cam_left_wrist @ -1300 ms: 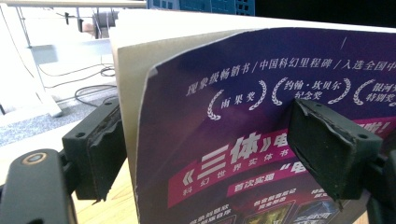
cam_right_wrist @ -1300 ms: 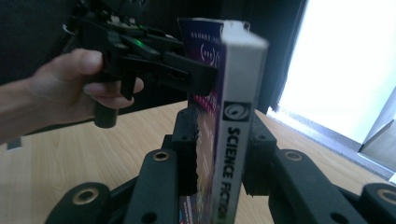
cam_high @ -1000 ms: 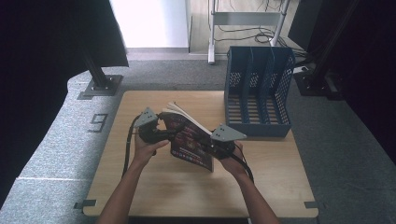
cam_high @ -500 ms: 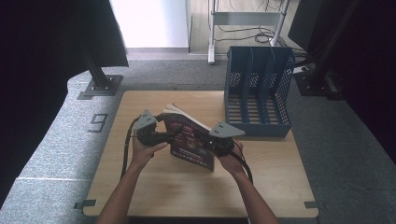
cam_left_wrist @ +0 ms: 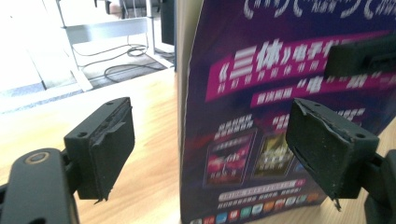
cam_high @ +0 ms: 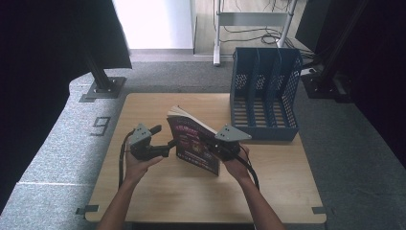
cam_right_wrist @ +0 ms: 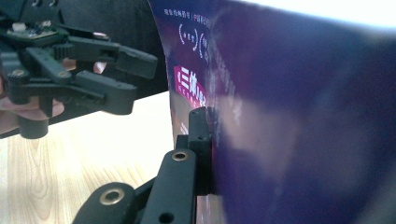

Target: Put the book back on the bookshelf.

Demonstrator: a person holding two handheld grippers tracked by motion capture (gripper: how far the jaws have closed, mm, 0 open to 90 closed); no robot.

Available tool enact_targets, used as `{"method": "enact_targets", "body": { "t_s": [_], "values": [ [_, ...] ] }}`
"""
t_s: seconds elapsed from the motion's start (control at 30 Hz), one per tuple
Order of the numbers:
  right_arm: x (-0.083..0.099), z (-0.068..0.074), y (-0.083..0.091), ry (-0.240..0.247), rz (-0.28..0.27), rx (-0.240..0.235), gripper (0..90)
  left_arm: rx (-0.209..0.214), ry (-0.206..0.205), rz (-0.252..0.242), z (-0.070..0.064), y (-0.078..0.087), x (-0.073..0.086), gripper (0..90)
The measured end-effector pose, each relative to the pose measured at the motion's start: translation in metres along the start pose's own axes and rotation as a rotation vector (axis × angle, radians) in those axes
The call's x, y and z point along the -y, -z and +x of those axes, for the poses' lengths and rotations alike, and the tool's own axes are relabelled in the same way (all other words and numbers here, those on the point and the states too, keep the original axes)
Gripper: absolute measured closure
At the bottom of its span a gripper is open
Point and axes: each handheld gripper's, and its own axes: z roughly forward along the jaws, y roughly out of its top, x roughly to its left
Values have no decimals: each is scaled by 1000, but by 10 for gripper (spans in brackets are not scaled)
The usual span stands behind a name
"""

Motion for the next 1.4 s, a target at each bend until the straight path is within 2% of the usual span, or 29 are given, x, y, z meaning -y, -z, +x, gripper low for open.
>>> {"method": "enact_targets", "body": {
  "t_s": [0.27, 0.47, 0.63, 0.7, 0.83, 0.97, 1.23, 1.4],
  "values": [
    [0, 0, 0, -5, -1, 5, 818, 9, 8, 2, -2, 11, 19, 150],
    [0, -1, -1, -21, -1, 12, 818, 12, 29, 32, -2, 13, 38, 150],
    [-1, 0, -1, -29, 1, 16, 818, 7, 26, 79, -3, 10, 51, 150],
    [-1, -1, -2, -43, 1, 21, 818, -2, 15, 97, -3, 10, 53, 149],
    [-2, -2, -2, -74, -3, 25, 819, -1, 30, 95, -1, 11, 57, 153],
    [-3, -2, -3, -75, -11, 32, 819, -4, 41, 106, 1, 12, 61, 153],
    [-9, -1, -1, -80, -26, 59, 820, -8, 55, 98, 3, 15, 61, 153],
    [-12, -4, 2, -99, -42, 63, 820, -9, 58, 102, 4, 15, 62, 153]
  ]
}}
